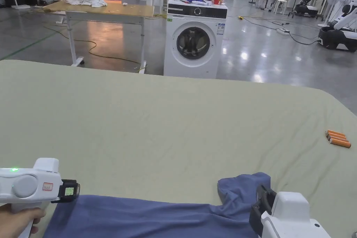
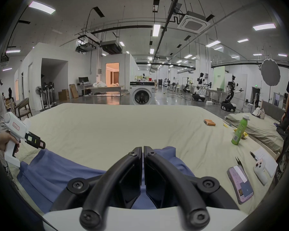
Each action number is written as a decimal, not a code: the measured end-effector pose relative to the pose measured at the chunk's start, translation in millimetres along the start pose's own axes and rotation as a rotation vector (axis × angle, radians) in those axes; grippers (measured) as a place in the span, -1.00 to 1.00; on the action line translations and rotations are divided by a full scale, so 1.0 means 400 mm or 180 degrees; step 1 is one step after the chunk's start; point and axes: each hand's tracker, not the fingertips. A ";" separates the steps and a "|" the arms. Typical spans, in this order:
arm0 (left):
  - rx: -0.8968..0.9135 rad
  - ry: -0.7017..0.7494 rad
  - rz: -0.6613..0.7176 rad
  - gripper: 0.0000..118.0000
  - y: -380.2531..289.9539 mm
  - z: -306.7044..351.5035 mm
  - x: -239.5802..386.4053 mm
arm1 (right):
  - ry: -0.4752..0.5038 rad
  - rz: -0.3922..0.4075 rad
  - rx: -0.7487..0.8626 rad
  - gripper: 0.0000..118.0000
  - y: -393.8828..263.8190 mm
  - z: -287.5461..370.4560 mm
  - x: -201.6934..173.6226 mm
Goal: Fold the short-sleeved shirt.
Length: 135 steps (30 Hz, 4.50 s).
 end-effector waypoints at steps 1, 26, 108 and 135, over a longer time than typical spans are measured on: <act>-0.0117 0.0014 -0.0003 0.11 -0.001 -0.017 0.004 | -0.0025 0.0002 -0.0032 -0.98 -0.005 0.000 0.007; 0.0417 -0.0138 -0.0165 -0.98 -0.073 0.126 0.052 | 0.0035 -0.0189 -0.2375 0.18 -0.046 -0.550 0.326; 0.2329 0.0153 -0.0636 -1.00 -0.178 0.398 0.251 | -0.0137 0.0009 0.0628 -0.99 0.087 0.036 -0.119; -0.0389 -0.2163 0.1526 0.40 -0.363 0.166 -0.309 | 0.0144 0.0080 0.0056 -0.99 0.007 0.004 -0.117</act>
